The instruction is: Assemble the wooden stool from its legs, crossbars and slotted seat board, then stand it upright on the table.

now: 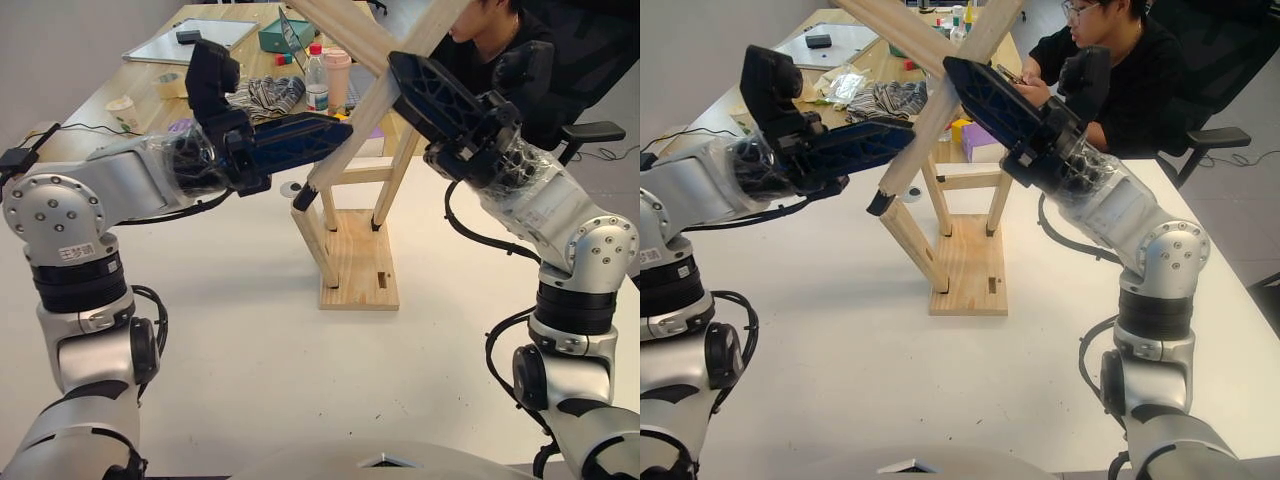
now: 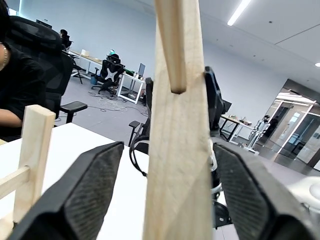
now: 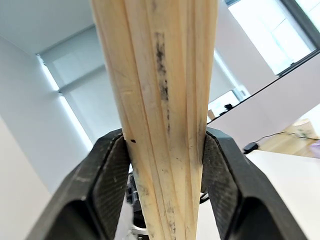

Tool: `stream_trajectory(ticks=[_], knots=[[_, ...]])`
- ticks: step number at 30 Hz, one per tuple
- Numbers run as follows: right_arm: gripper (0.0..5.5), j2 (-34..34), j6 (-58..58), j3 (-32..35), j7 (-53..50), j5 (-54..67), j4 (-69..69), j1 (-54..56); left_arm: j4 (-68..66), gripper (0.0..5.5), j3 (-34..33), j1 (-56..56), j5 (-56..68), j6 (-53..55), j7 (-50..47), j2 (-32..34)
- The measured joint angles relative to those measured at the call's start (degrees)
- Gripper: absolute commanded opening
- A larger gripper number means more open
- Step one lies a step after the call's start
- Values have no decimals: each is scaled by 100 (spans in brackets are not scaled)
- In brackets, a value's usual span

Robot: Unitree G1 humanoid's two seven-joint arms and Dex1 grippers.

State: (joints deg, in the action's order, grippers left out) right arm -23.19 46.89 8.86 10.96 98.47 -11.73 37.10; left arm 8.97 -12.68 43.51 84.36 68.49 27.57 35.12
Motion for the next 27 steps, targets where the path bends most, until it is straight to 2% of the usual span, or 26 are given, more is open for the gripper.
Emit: stream_trajectory(ticks=[3, 7, 9, 12, 14, 18, 27], knots=[[208, -57, 6, 151, 55, -213, -3, -114, -139, 408, -157, -271, -175, 2, 550, 377], [208, -545, 90, 536, 331, -502, -14, -503, -365, 410, -302, -536, -445, -4, 1466, 806], [208, -912, 183, 682, 663, -809, -58, -854, -576, 410, -329, -723, -592, -10, 2187, 1044], [208, -1194, 227, 761, 1336, -1454, -80, -1359, -898, 410, -284, -986, -983, -88, 2712, 1174], [208, -1382, 61, 628, 1961, -2197, -109, -1723, -1070, 410, -216, -998, -1215, -168, 2955, 1173], [207, -1337, -415, 146, 3070, -3343, -24, -2291, -1451, 410, -104, -905, -1538, -261, 3243, 1148], [207, -1334, -1593, -225, 4190, -5060, 588, -2691, -1725, 410, -29, -691, -1857, -256, 3562, 1056]])
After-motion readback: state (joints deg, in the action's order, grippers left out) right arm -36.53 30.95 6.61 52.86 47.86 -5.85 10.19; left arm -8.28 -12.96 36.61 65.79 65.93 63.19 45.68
